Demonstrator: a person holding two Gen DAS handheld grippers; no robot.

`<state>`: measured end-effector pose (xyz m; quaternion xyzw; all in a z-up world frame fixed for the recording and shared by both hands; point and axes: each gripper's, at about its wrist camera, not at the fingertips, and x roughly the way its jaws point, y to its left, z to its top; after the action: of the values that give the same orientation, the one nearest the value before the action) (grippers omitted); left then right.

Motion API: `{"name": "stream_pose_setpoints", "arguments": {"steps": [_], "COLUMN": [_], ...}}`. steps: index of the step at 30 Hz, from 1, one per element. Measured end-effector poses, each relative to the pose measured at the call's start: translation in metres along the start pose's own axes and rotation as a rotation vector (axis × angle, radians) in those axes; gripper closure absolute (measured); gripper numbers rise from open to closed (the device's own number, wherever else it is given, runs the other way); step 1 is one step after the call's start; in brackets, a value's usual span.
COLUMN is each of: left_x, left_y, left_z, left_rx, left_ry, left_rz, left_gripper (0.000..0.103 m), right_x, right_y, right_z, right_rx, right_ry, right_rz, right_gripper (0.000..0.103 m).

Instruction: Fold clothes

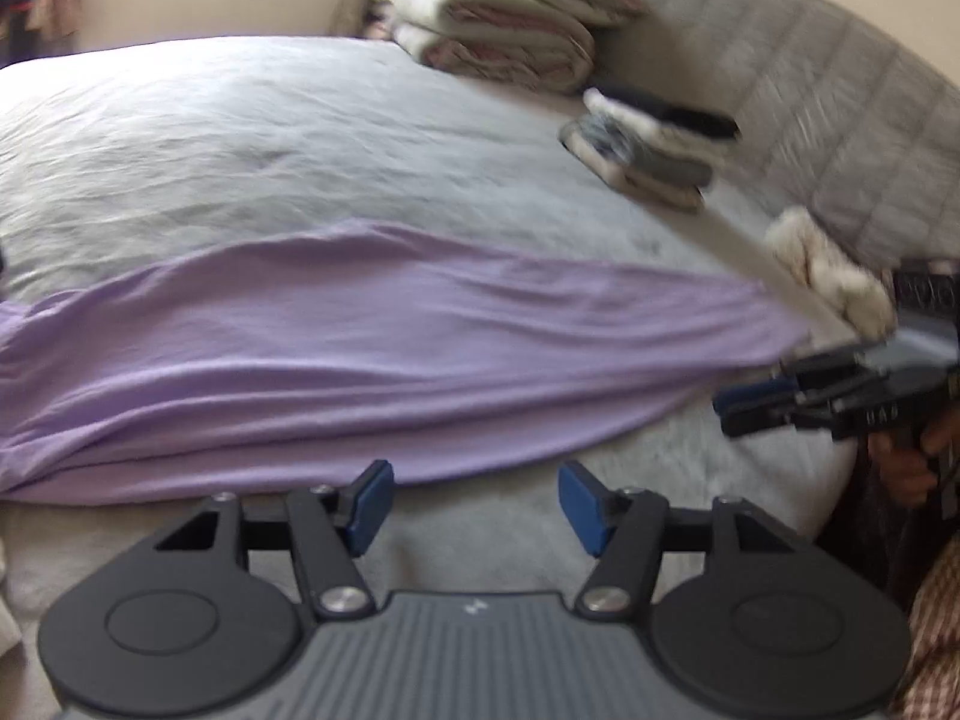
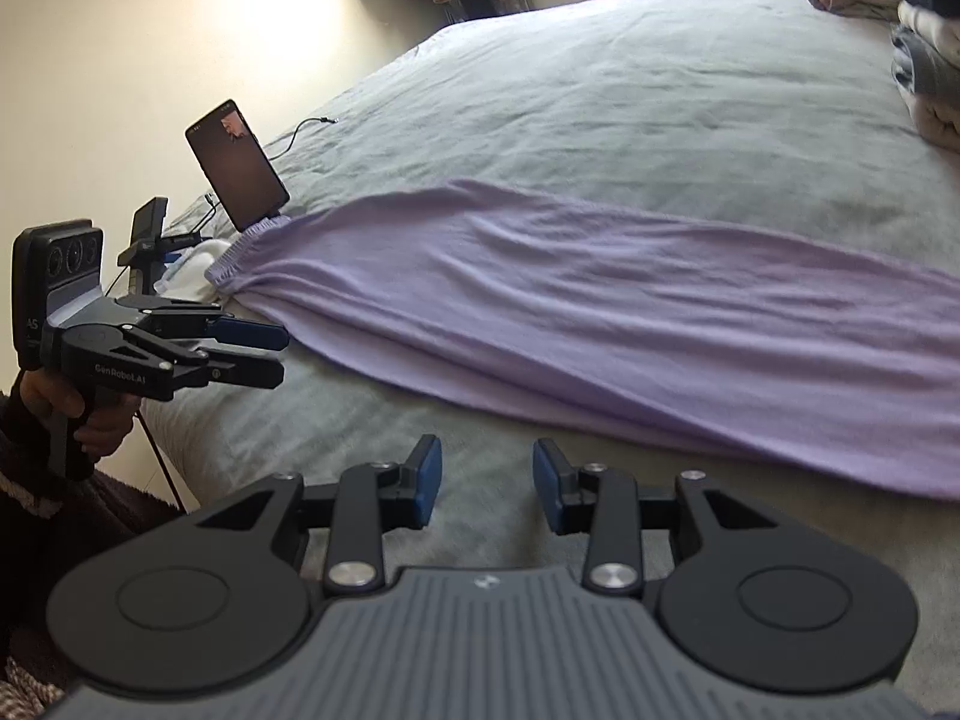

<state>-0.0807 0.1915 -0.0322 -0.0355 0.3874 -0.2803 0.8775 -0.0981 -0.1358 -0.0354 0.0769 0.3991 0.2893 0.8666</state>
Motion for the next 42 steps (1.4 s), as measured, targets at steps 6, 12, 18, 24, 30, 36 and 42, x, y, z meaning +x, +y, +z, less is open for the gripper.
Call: {"name": "stream_pose_setpoints", "arguments": {"steps": [6, 12, 18, 24, 30, 36, 42], "left_x": [-0.023, -0.034, -0.05, -0.059, -0.053, -0.052, -0.055], "left_y": [0.035, 0.075, 0.106, 0.115, 0.108, 0.1, 0.095], "left_z": [0.014, 0.011, -0.003, -0.016, -0.014, -0.013, -0.015], "left_rx": [-0.15, -0.416, -0.618, -0.705, -0.703, -0.703, -0.696], "left_ry": [-0.136, -0.163, -0.211, -0.26, -0.288, -0.296, -0.299], "left_rz": [0.131, 0.272, 0.391, 0.488, 0.597, 0.643, 0.736], "left_gripper": [0.041, 0.043, 0.05, 0.067, 0.073, 0.073, 0.073], "right_x": [0.022, 0.045, 0.057, 0.058, 0.056, 0.057, 0.058], "right_y": [0.013, 0.028, 0.015, 0.004, -0.001, 0.006, 0.011], "right_z": [0.03, 0.051, 0.048, 0.042, 0.042, 0.038, 0.035], "right_rx": [-0.1, -0.246, -0.259, -0.253, -0.252, -0.316, -0.366], "right_ry": [0.035, 0.109, 0.122, 0.104, 0.099, 0.087, 0.093], "right_rz": [0.003, 0.015, 0.034, 0.085, 0.15, 0.133, 0.152], "right_gripper": [0.064, 0.064, 0.064, 0.069, 0.076, 0.079, 0.09]}}
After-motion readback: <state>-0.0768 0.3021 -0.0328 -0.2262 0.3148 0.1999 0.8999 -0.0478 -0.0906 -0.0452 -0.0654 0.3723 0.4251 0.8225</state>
